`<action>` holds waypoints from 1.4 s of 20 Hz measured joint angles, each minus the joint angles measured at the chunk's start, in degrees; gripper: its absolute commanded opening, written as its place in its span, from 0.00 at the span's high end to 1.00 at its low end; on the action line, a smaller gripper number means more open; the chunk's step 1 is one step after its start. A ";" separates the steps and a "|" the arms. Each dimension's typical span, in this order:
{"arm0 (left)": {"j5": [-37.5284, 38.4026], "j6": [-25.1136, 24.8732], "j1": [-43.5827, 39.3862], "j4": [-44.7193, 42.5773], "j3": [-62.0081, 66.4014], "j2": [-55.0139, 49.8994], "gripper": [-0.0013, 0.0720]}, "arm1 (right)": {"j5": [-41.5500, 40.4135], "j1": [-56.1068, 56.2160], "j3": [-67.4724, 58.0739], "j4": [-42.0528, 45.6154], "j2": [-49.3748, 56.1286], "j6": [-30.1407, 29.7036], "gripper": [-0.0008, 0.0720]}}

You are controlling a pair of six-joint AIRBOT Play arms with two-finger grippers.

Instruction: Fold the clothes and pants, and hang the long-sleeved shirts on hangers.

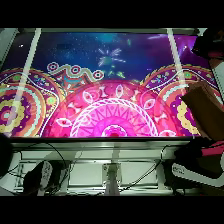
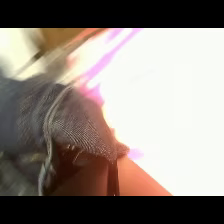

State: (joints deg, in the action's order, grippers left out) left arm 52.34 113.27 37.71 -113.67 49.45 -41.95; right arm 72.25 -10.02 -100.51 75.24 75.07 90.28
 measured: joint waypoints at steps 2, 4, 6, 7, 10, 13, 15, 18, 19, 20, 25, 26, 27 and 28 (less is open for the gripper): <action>-6.73 3.54 -6.51 2.69 1.68 -0.50 0.96 | 0.00 0.00 0.00 -0.02 0.00 0.00 0.85; -11.91 6.73 -13.99 4.28 3.28 -2.27 0.96 | 0.00 0.02 0.00 -0.02 0.00 0.00 0.85; -16.57 8.55 -21.94 5.11 5.16 -5.09 0.96 | 0.00 0.00 0.00 -0.02 0.00 0.00 0.85; -18.64 9.51 -26.16 5.60 6.19 -7.08 0.96 | 0.00 0.00 0.00 -0.02 0.00 0.00 0.85; -25.22 12.04 -37.51 5.99 9.57 -13.66 0.96 | 0.02 0.00 0.00 -0.02 0.00 0.00 0.85; -31.95 16.22 -47.84 6.23 13.51 -21.40 0.96 | 0.02 0.02 0.00 0.00 0.00 0.00 0.85; -36.87 20.50 -53.75 6.29 16.13 -26.47 0.96 | 0.02 0.02 0.00 -0.02 0.00 0.00 0.85; -45.86 29.70 -61.20 6.36 19.17 -33.11 0.96 | 0.02 0.00 0.00 0.00 0.00 0.00 0.85; -49.05 32.81 -63.56 6.38 20.15 -35.19 0.96 | 0.02 0.02 0.00 0.00 0.00 0.02 0.85; -51.36 35.26 -65.83 6.36 21.07 -37.03 0.96 | 0.02 0.02 0.00 -0.02 0.00 0.00 0.85; -58.12 41.33 -76.94 6.36 25.42 -45.38 0.96 | 0.02 0.00 0.00 0.00 0.00 0.00 0.85; -59.14 42.64 -79.01 6.34 26.12 -46.88 0.96 | 0.02 0.00 0.00 0.00 0.00 0.00 0.85; -60.08 43.52 -80.78 6.34 26.62 -48.22 0.96 | 0.02 0.02 0.00 -0.02 0.00 0.00 0.85; -60.96 44.63 -82.58 6.36 27.04 -49.53 0.96 | 0.02 0.02 0.00 0.00 0.00 0.00 0.85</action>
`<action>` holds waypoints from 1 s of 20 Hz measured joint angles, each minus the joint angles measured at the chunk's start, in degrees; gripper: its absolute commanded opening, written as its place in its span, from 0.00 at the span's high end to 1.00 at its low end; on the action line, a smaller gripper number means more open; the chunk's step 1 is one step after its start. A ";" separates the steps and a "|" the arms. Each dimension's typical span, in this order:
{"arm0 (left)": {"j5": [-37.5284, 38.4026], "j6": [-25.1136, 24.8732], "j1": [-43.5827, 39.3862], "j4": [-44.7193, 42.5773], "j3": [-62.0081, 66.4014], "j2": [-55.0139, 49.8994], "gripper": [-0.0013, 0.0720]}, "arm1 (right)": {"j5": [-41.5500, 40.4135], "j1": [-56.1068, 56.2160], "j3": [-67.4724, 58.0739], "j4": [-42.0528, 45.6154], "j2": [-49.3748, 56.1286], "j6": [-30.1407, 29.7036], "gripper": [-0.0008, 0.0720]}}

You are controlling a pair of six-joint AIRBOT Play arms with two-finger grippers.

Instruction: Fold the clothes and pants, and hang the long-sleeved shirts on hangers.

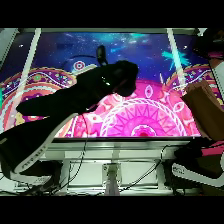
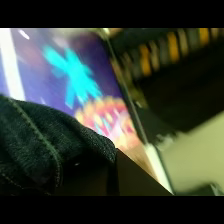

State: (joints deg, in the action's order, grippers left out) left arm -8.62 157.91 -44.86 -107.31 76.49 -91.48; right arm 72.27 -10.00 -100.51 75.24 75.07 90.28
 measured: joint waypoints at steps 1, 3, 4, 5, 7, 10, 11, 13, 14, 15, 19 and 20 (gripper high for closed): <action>-0.72 1.18 -1.49 0.00 0.28 -1.11 0.96 | 0.00 -0.02 0.00 -0.02 0.00 0.02 0.85; -1.66 2.78 -4.02 0.00 0.63 -2.97 0.96 | 0.00 -0.02 0.00 -0.02 0.00 0.02 0.85; -1.84 3.65 -5.05 -0.02 0.76 -3.69 0.96 | 0.00 -0.02 0.00 -0.02 0.00 0.02 0.85; -2.05 3.98 -5.81 -0.02 0.83 -4.17 0.90 | 0.00 0.00 0.00 -0.02 0.00 0.00 0.85; -2.99 4.55 -6.82 -0.07 0.96 -4.81 0.26 | -0.04 -0.02 0.00 -0.02 0.00 0.02 0.85; -4.63 5.20 -6.86 -0.44 1.01 -5.11 0.04 | -0.15 -0.02 0.00 -0.02 0.00 0.02 0.85; -5.09 5.22 -6.51 -1.60 1.01 -4.94 0.04 | -0.31 -0.02 0.00 -0.02 0.00 0.02 0.85; -6.01 5.25 -5.44 -5.31 1.01 -3.78 0.04 | -1.07 -0.02 0.00 -0.04 0.00 0.02 0.85; -6.23 5.25 -4.61 -7.58 1.01 -2.73 0.05 | -1.44 -0.02 0.00 -0.09 0.00 0.02 0.85; -6.32 5.07 -3.61 -9.75 1.01 -1.38 0.05 | -1.57 -0.02 0.00 -0.13 0.00 0.02 0.85; 1.99 -3.08 0.63 -14.80 1.01 6.88 0.05 | -1.55 -0.02 0.00 -0.42 0.00 -0.79 0.86; 6.93 -6.64 1.49 -15.39 1.01 9.42 0.05 | -0.94 0.00 0.00 -0.83 0.02 -2.19 0.86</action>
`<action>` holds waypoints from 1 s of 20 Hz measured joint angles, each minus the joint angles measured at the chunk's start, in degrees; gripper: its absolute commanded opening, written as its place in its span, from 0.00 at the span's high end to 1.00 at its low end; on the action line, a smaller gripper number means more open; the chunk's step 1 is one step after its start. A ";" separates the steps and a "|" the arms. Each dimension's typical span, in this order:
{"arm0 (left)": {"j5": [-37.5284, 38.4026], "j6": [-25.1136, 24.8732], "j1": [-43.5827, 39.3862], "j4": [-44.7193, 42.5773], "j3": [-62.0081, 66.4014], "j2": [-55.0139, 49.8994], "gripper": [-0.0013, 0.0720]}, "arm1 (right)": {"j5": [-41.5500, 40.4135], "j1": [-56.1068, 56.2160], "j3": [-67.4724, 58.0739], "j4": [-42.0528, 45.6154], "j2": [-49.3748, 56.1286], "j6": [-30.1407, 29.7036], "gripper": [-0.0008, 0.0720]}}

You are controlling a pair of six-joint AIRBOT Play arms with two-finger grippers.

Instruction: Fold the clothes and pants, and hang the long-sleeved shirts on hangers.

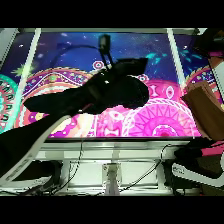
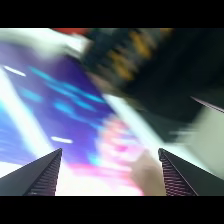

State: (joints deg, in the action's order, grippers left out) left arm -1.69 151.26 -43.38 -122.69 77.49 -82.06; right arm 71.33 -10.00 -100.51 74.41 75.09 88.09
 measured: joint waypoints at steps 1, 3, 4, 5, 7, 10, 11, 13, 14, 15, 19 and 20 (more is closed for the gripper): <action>6.58 -4.04 0.85 -0.39 0.00 2.89 0.12 | 1.07 0.00 0.00 -0.72 0.07 -1.75 0.85; 19.98 -11.32 2.43 -0.94 0.00 7.93 0.49 | 3.72 0.28 0.31 -3.41 0.22 -6.45 0.85; 26.88 -14.64 3.34 -1.14 0.00 10.49 0.52 | 5.42 0.79 0.83 -5.09 0.28 -9.09 0.84; 32.74 -17.09 4.37 -1.29 0.00 12.83 0.52 | 7.15 1.90 1.77 -6.99 0.33 -12.07 0.72; 40.61 -20.55 6.60 -1.42 0.00 16.81 0.73 | 9.62 5.66 4.61 -9.57 0.35 -16.96 0.35; 46.69 -24.15 10.80 -1.64 0.00 21.44 0.78 | 9.55 14.82 11.13 -10.34 0.42 -22.80 0.18; 47.87 -25.00 12.74 -1.66 0.00 22.82 0.83 | 7.85 18.34 13.46 -9.64 0.42 -23.93 0.17; 50.45 -25.88 17.40 -1.75 0.00 25.03 0.84 | 1.90 26.25 18.49 -6.97 0.42 -25.59 0.17; 51.71 -26.23 19.85 -1.77 0.02 25.79 0.84 | -1.33 29.75 20.57 -5.79 0.44 -26.03 0.17; 53.44 -26.60 22.58 -1.73 0.02 26.34 0.84 | -5.57 33.68 22.86 -4.37 0.55 -26.45 0.17; 59.17 -26.95 31.69 -1.73 0.02 27.45 0.95 | -19.28 46.80 28.61 2.43 3.87 -24.68 0.17; 59.84 -26.97 33.24 -1.77 0.02 27.61 0.95 | -21.55 49.05 29.18 4.24 5.38 -22.93 0.17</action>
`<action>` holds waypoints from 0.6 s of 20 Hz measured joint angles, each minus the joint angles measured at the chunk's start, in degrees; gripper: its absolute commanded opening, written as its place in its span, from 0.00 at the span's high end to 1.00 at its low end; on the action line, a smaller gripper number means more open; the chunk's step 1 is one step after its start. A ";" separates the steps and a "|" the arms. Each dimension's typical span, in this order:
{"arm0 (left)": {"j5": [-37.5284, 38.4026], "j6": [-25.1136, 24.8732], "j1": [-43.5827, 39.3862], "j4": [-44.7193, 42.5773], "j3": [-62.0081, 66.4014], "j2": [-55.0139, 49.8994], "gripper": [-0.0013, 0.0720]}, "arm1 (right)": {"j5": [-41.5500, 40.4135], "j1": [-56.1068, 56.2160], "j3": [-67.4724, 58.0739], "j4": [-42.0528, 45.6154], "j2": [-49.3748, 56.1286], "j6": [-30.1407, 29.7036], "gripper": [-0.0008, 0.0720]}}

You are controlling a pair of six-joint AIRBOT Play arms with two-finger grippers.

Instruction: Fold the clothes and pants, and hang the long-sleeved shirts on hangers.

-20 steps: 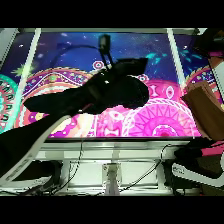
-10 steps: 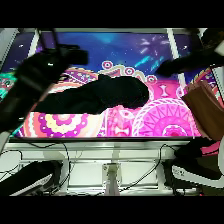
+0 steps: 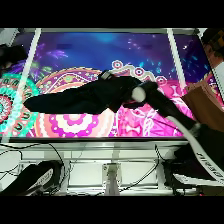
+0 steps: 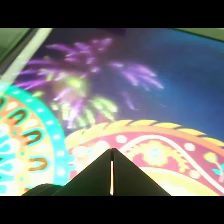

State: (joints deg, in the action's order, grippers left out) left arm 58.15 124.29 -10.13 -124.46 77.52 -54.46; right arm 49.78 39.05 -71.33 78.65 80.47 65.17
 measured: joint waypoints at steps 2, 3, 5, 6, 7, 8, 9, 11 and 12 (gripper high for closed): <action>0.42 -0.09 1.84 0.04 0.00 0.11 0.95 | -4.26 3.56 0.79 3.32 3.45 3.41 0.07; 0.44 -0.15 2.47 0.02 0.00 0.17 0.95 | -5.81 4.92 0.98 4.44 5.01 4.55 0.04; 0.50 -0.22 3.23 0.04 0.00 0.20 0.95 | -9.29 6.97 1.27 6.78 7.78 6.10 0.04; 0.50 -0.22 3.48 0.04 0.00 0.22 0.95 | -11.04 7.61 1.33 8.04 8.98 7.06 0.05; 0.55 -0.20 3.63 0.02 0.00 0.22 0.95 | -12.63 7.96 1.36 9.57 10.05 8.74 0.05; 0.59 -0.22 3.76 0.02 0.00 0.22 0.95 | -13.94 8.00 1.36 11.34 10.95 11.19 0.05; 0.59 -0.22 3.87 0.04 0.00 0.22 0.95 | -14.75 7.80 1.42 13.73 11.78 14.64 0.10; 0.57 -0.22 3.98 0.02 0.00 0.22 0.95 | -15.41 6.73 1.42 18.58 12.83 21.94 0.24; 0.59 -0.22 4.02 0.02 0.00 0.24 0.95 | -15.32 5.90 1.33 20.79 13.20 25.35 0.24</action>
State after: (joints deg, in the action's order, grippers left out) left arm 58.74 124.07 -6.11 -124.44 77.52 -54.22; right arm 34.46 44.95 -70.00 99.44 93.67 90.52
